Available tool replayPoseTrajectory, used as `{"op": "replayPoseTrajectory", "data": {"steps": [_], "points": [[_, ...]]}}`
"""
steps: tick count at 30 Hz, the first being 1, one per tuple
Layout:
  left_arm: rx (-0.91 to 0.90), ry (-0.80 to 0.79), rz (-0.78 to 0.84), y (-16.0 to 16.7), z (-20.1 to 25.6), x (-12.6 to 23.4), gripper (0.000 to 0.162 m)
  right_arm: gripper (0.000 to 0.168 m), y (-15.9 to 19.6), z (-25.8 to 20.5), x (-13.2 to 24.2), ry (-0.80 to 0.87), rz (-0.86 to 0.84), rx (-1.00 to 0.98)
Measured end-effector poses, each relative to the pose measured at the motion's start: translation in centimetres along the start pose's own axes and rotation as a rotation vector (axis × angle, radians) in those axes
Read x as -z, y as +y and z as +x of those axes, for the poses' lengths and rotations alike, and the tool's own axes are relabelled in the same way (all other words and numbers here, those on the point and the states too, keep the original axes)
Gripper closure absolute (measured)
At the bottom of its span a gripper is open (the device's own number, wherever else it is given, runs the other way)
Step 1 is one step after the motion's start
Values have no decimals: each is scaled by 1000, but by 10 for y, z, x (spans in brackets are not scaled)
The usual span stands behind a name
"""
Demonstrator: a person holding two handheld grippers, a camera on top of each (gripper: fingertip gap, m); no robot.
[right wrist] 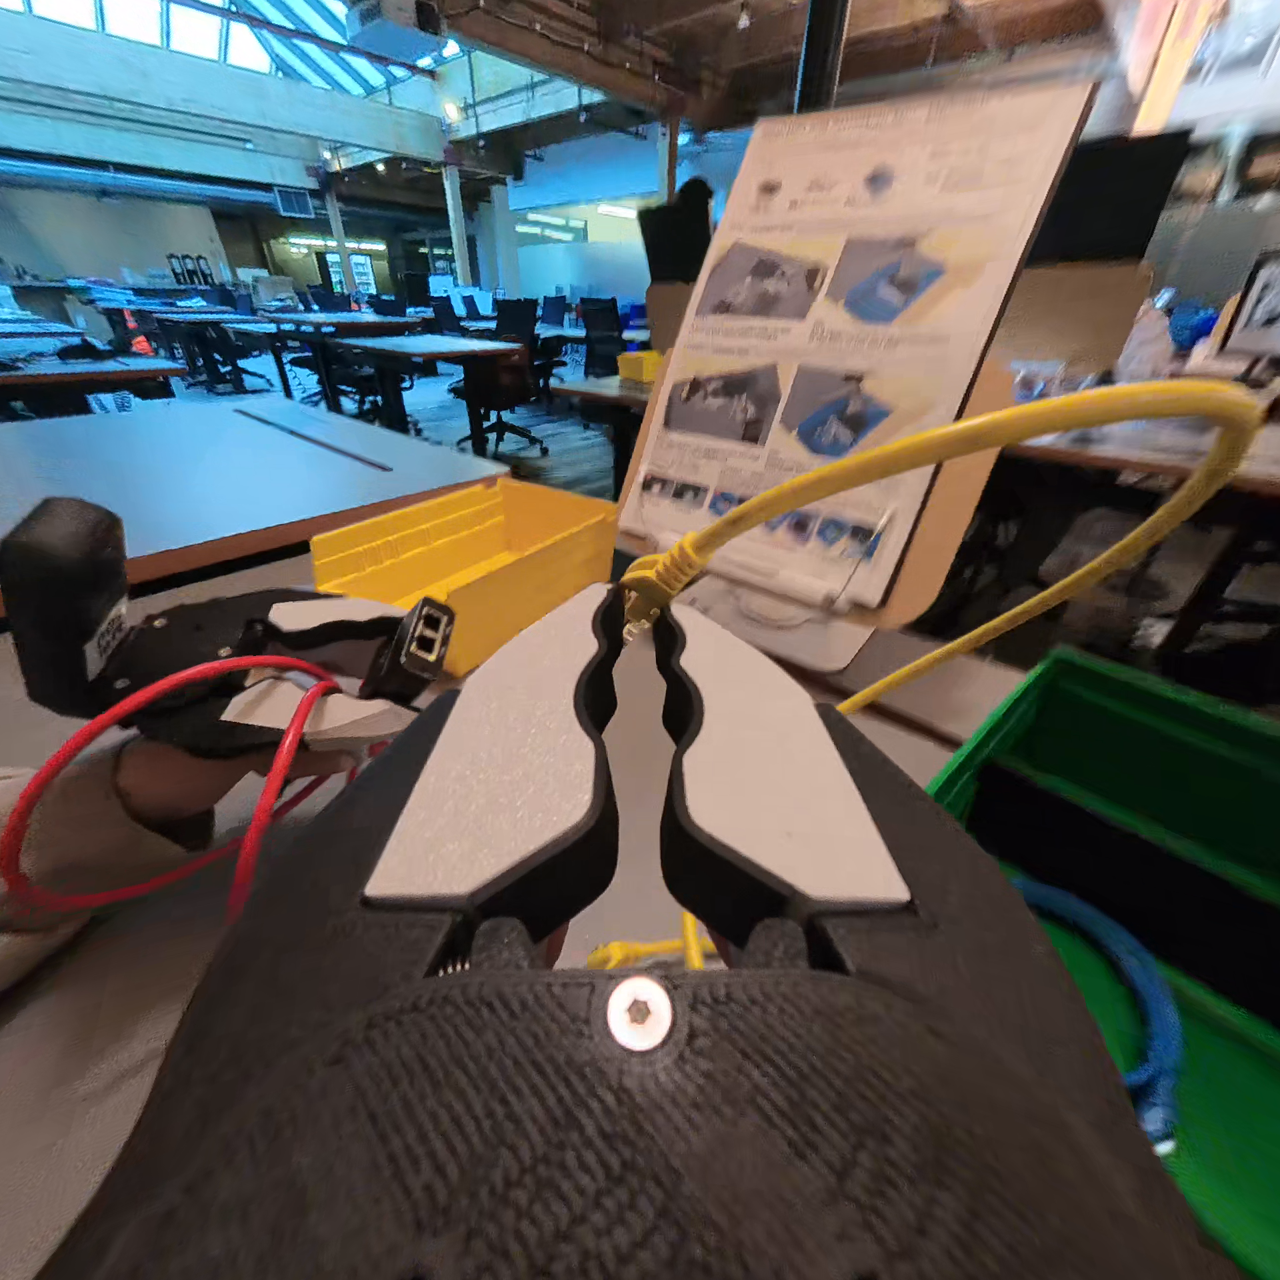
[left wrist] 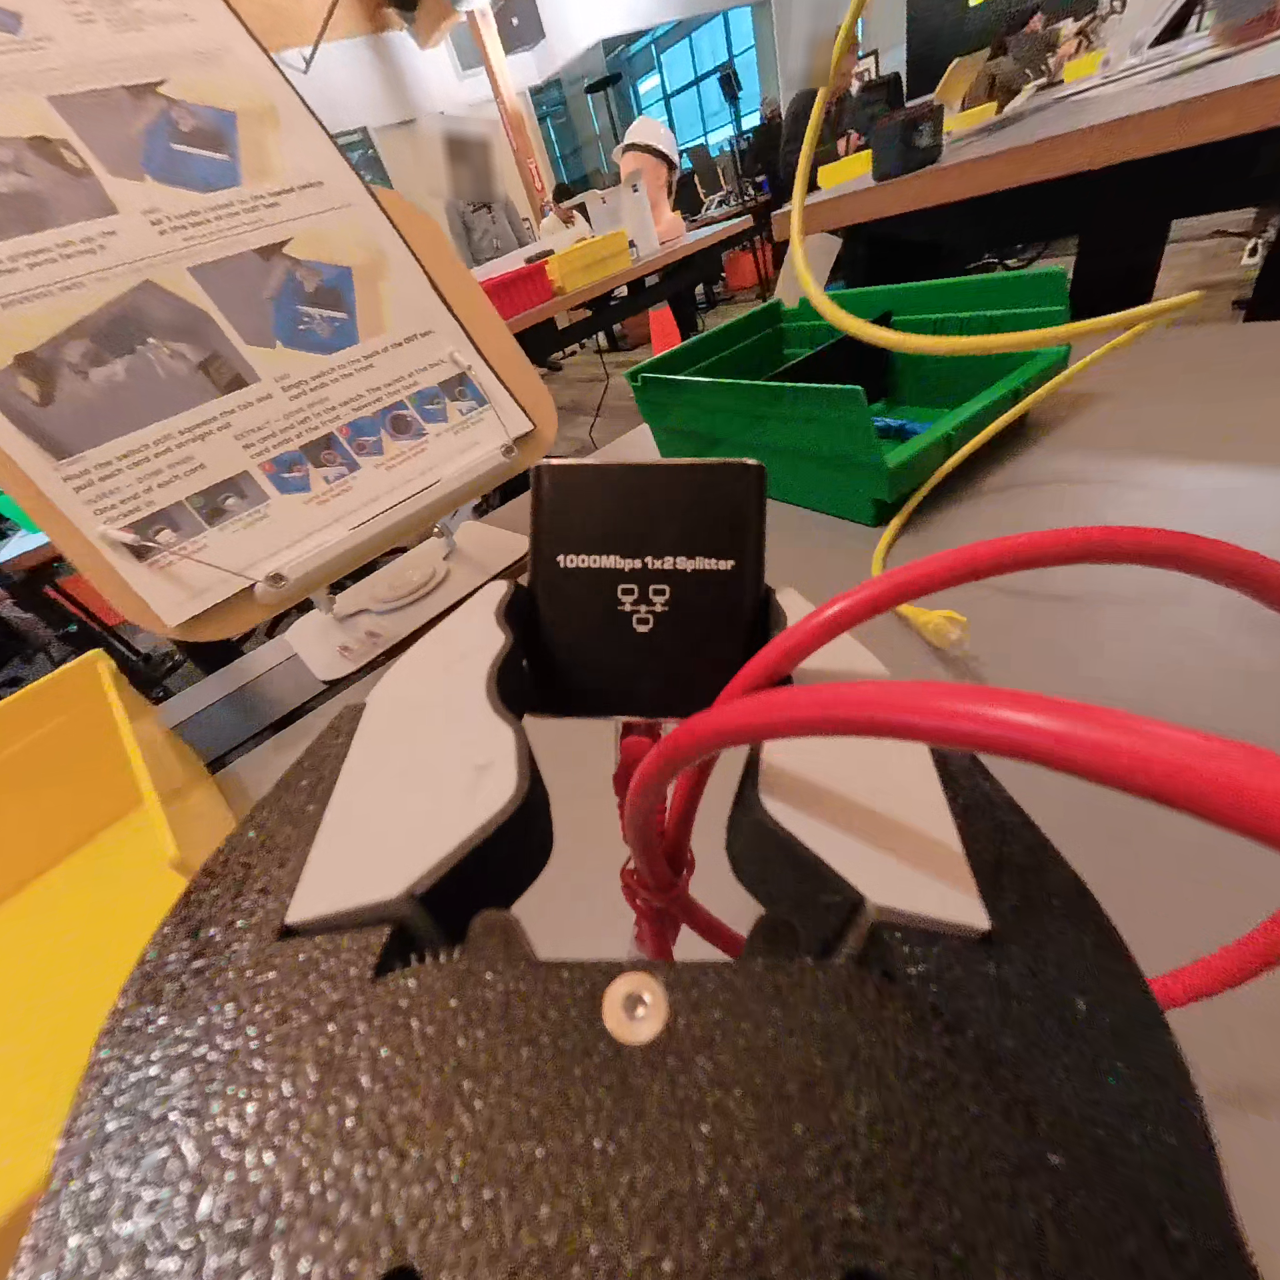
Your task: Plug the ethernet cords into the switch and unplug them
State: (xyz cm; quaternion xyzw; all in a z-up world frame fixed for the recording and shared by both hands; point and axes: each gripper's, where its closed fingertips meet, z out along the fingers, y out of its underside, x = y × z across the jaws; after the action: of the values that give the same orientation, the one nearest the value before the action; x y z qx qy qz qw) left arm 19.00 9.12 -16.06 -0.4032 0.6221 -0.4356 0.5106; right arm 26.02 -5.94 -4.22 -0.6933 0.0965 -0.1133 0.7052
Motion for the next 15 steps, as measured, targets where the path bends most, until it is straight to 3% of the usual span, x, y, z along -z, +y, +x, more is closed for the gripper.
{"op": "replayPoseTrajectory", "data": {"steps": [9,12,15], "points": [[14,-37,5,-5,-22,9,99,157,-175,45,22,-34,169,153],[15,-21,0,-4,-18,7,99,157,-201,84,19,-14,165,104],[12,-13,-5,-3,-15,6,99,157,-192,112,13,-68,172,-41]]}}
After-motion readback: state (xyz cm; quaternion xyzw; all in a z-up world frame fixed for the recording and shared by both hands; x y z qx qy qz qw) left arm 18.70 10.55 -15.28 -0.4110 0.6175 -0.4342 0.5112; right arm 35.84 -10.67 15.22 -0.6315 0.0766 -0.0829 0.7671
